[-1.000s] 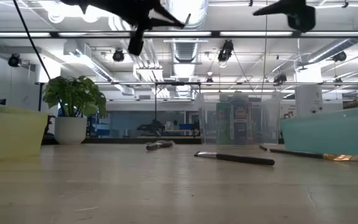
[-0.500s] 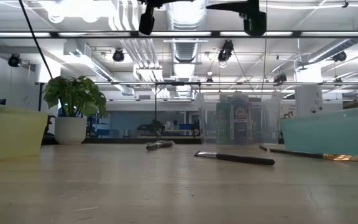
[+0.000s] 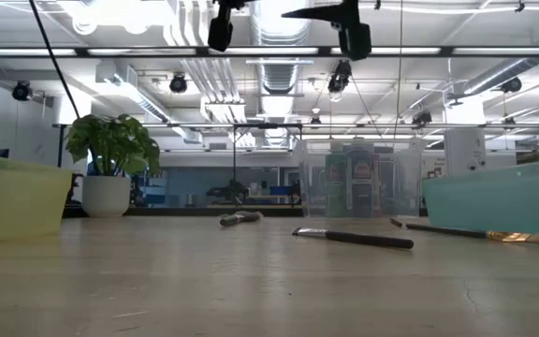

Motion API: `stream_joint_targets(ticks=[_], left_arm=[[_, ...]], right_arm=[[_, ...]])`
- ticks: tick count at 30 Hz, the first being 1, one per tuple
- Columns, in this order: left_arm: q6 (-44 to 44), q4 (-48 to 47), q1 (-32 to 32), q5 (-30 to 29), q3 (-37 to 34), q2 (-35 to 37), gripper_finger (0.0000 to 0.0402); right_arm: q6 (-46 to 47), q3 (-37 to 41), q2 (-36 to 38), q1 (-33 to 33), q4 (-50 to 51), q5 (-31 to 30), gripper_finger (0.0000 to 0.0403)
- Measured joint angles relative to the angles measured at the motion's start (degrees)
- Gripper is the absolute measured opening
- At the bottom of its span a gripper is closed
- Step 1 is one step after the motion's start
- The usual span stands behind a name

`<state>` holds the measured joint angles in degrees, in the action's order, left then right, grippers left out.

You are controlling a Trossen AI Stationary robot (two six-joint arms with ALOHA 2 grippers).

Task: Pick & Place Paint Supplies
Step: Put the black eyebrow and eyelash brush into the green bin

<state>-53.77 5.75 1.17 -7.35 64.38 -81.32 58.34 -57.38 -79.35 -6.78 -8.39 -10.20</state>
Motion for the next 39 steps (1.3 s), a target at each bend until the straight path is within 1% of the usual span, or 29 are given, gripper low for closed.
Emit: stream_joint_targets(ticks=[1,3,4,6,10,12,15,18,22,26,28,31,34,39], left_arm=[[0.0,0.0,0.0,0.0,0.0,0.0,0.0],[0.0,-0.1,0.0,0.0,0.0,0.0,0.0],[0.0,0.1,0.0,0.1,0.0,0.0,0.0],[0.3,0.7,-0.1,0.1,0.1,0.3,0.0],[0.5,0.8,0.0,0.0,0.1,0.2,0.0],[1.4,0.7,0.0,0.0,0.1,0.2,0.0003],[3.0,0.4,0.0,0.0,0.1,0.3,0.0025],[5.6,-1.3,0.4,-0.2,-0.2,0.5,0.007],[6.2,-0.1,1.4,0.9,-0.1,2.4,0.0143],[9.7,-1.8,1.6,1.8,-0.2,3.7,0.0207],[11.1,-2.8,1.6,2.1,-0.2,5.2,0.0229],[12.0,-6.4,1.6,2.2,-0.1,7.5,0.0249],[12.0,-11.4,1.6,2.2,-0.1,8.9,0.0254],[12.0,-16.0,1.6,2.2,0.0,10.4,0.0255]], right_arm=[[-0.9,-1.0,-0.5,0.0,1.3,0.1,0.0137],[-4.0,-2.6,-1.2,0.0,2.7,0.5,0.0055],[-5.0,-3.4,-1.4,-0.1,3.1,0.5,0.0032],[-5.8,-4.8,-1.5,0.2,4.9,1.1,0.0015],[-7.5,-7.0,-1.3,0.6,10.5,1.1,0.001],[-7.9,-7.5,-1.2,0.6,11.6,1.0,0.001],[-8.1,-7.2,-0.5,0.6,11.1,0.8,0.0009],[-7.5,-5.5,1.6,0.5,10.1,0.0,0.0008],[-6.3,-2.4,4.3,0.2,10.9,-1.8,0.0008],[-3.8,1.0,9.0,0.1,12.8,-3.2,0.0008],[-1.3,2.9,11.6,-0.4,17.8,-3.6,0.0008],[4.4,5.9,15.5,-2.2,30.2,-5.2,0.0008],[11.9,9.0,20.3,-4.8,40.9,-5.9,0.0008],[24.9,15.8,25.6,-10.0,51.2,-5.1,0.0007]])
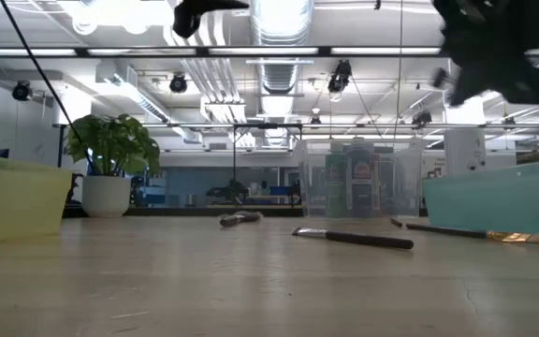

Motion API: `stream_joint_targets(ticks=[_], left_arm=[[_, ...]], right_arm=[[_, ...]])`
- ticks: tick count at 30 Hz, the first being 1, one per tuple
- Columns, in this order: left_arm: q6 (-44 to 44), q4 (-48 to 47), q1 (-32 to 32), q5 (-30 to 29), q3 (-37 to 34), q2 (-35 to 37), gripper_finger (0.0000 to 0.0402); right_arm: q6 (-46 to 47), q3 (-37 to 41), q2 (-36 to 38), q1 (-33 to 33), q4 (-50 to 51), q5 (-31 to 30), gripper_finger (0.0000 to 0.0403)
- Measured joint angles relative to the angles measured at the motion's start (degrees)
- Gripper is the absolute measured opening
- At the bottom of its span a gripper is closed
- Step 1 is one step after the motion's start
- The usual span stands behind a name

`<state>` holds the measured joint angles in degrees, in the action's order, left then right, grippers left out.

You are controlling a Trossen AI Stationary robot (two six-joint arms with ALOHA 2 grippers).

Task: Pick & Place Paint Supplies
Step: Put the black eyebrow and eyelash brush into the green bin, then put the black highlighter brush into the green bin

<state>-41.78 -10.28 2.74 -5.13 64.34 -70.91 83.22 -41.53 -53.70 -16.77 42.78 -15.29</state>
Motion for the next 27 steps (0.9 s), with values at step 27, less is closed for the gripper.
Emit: stream_joint_targets(ticks=[27], left_arm=[[3.9,-6.5,-0.4,-1.3,-1.0,-0.1,0.0256]], right_arm=[[18.1,7.7,-1.5,-6.0,15.4,2.5,0.0154]])
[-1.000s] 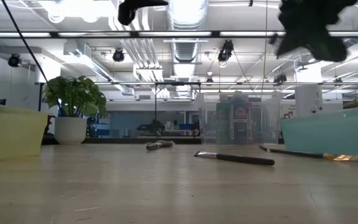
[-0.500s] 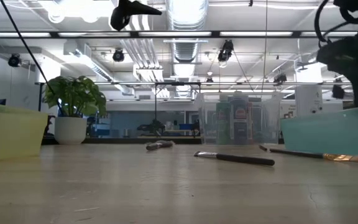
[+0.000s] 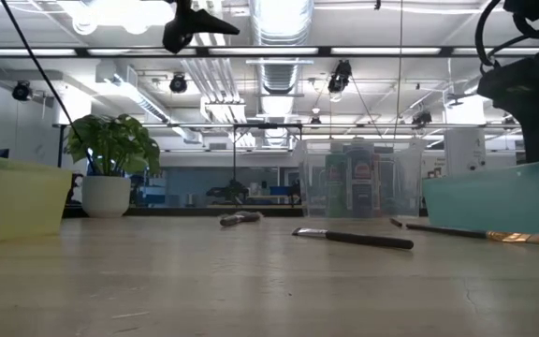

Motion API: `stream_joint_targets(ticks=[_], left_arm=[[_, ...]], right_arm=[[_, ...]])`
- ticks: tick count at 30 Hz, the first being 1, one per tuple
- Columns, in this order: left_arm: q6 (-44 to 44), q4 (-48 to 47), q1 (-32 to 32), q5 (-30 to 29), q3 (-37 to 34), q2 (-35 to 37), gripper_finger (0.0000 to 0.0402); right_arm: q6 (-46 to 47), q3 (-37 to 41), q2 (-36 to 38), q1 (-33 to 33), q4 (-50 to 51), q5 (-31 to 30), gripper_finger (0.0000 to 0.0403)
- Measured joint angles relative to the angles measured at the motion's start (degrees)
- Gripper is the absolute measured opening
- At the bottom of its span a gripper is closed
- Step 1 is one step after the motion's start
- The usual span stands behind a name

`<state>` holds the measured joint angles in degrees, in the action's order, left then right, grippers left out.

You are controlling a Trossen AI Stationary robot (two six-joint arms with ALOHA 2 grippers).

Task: Pick & Place Paint Supplies
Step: Put the black highlighter brush into the green bin

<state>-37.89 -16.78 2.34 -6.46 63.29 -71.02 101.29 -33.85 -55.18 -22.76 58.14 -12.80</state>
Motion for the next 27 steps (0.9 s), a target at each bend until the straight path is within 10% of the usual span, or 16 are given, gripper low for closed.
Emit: stream_joint_targets(ticks=[5,27], left_arm=[[5.5,-1.9,-0.4,-1.8,0.0,-0.7,0.0256],[-22.6,-6.9,6.9,-8.1,0.5,-29.9,0.0191]], right_arm=[[-0.1,-1.4,0.0,0.0,-0.5,-1.2,0.0194],[-7.0,-15.5,-0.1,-0.3,-0.5,-12.5,0.0206]])
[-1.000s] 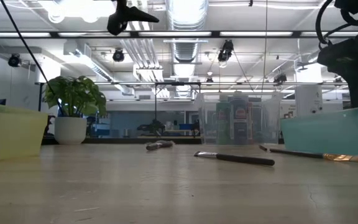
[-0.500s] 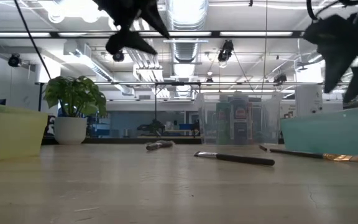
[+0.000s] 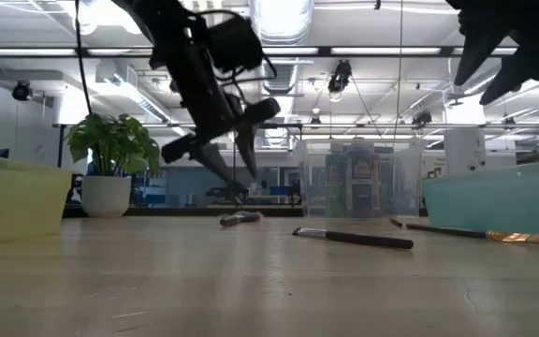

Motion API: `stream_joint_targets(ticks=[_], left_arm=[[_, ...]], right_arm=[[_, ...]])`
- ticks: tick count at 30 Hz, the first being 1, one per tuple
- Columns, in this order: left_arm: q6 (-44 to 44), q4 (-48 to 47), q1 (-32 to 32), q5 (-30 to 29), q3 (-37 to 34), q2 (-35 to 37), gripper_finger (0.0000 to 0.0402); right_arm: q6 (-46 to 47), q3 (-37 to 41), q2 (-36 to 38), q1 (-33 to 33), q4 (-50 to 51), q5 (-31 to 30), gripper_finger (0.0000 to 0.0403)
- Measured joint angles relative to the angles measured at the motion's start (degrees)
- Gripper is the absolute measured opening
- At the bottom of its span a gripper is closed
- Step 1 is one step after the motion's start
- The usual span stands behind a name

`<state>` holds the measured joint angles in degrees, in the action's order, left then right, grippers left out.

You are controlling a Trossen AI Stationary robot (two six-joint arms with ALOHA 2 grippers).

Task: Pick & Place Paint Supplies
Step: Put the black highlighter brush into the green bin

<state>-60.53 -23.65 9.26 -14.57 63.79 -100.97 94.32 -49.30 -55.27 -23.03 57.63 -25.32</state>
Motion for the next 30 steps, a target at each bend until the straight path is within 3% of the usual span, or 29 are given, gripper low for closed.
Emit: stream_joint_targets(ticks=[7,26,30], left_arm=[[0.3,0.3,0.0,1.6,-0.3,-4.0,0.0151],[-0.5,-1.5,-0.7,3.6,0.0,-10.9,0.0147],[-0.3,-1.3,-1.9,3.1,0.0,-11.1,0.0112]], right_arm=[[-0.4,-1.3,0.0,-0.5,0.1,-0.5,0.0206],[0.0,-0.5,0.0,-1.4,-0.1,-0.4,0.0206],[-0.3,-0.7,0.0,-1.6,-0.1,-0.4,0.0206]])
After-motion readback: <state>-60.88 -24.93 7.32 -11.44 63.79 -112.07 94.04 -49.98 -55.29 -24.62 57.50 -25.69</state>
